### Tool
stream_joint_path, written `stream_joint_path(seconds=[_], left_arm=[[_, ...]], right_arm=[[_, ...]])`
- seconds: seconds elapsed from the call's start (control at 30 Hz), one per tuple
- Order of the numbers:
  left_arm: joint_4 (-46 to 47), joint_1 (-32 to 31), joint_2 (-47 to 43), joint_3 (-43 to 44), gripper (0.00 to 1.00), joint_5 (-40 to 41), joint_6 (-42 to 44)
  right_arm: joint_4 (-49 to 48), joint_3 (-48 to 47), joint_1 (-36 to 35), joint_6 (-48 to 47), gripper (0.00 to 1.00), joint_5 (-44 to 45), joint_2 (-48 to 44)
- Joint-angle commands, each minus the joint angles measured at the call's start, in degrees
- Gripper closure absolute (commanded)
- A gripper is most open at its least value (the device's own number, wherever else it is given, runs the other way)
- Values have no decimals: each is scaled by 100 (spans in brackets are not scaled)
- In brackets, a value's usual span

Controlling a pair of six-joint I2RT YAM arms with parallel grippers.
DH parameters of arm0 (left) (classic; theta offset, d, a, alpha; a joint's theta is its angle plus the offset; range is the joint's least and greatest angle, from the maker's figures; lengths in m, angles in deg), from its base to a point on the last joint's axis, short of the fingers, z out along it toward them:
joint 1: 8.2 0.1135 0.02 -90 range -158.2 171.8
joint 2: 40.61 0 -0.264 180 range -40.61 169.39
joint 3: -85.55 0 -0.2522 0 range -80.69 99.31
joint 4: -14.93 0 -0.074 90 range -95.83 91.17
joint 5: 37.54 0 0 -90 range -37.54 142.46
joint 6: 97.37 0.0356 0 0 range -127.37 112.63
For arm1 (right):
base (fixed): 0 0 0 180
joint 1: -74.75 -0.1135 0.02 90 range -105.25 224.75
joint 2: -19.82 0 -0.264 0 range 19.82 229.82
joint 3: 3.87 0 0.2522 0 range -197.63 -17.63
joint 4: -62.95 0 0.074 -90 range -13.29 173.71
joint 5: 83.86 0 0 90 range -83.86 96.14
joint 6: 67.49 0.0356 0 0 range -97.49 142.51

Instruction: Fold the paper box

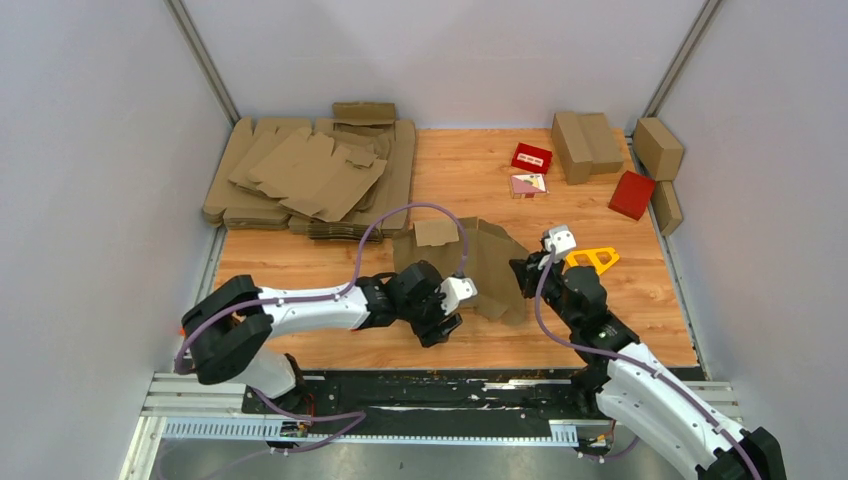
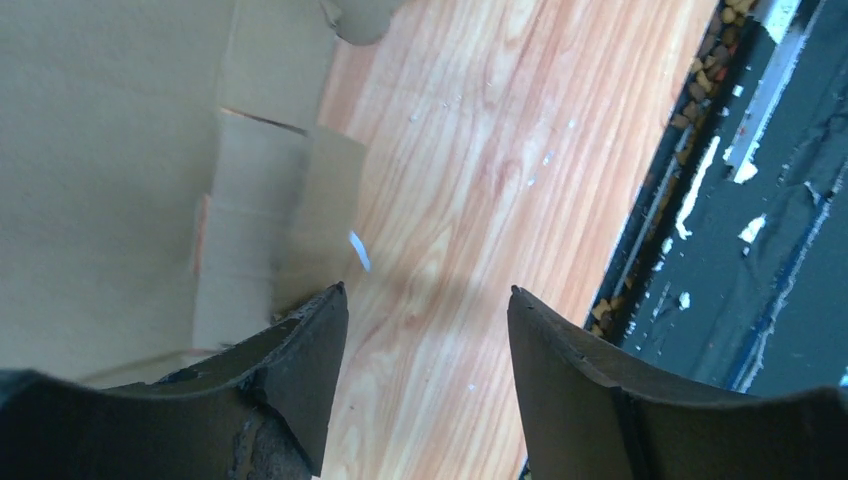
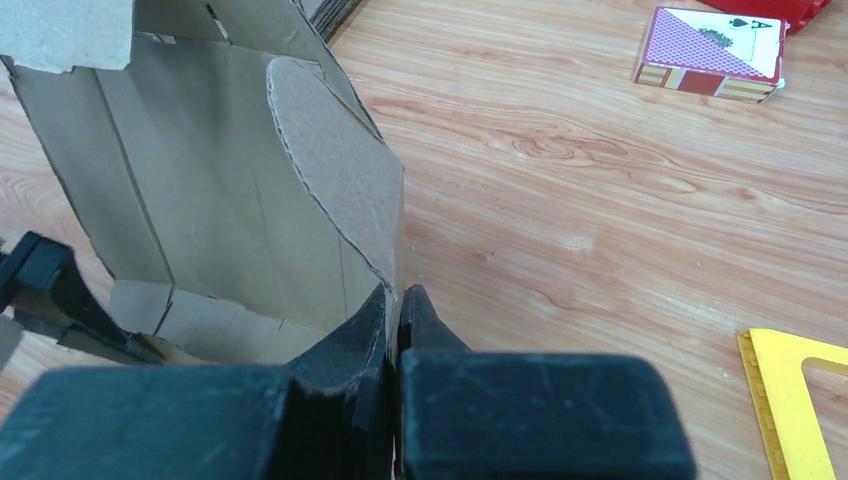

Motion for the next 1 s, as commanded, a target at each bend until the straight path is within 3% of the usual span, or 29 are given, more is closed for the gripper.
stream_joint_path(seconds=[0.0,0.13,0.27,0.3,0.63,0.97], left_arm=[[584,-27,-913,-190,35,-122,-326],[600,-23,-1506,-174,54,271,-331],[471,-24,-1387,-6,95,1294,-301],[446,-25,-1290,43,100,1512,-286],[619,-19,-18,671,100,2973,663],[285,-2,956,1284,100,3597,887]], right_arm=[[-503,-105,34,-68,100,78,-6],[-511,-64,31,-99,100,75,-62],[-565,-17,28,-103,100,35,-103],[-572,-17,29,-102,100,34,-103],[-660,44,32,-107,100,-19,-137],[-789,162,34,-118,100,-68,-190]])
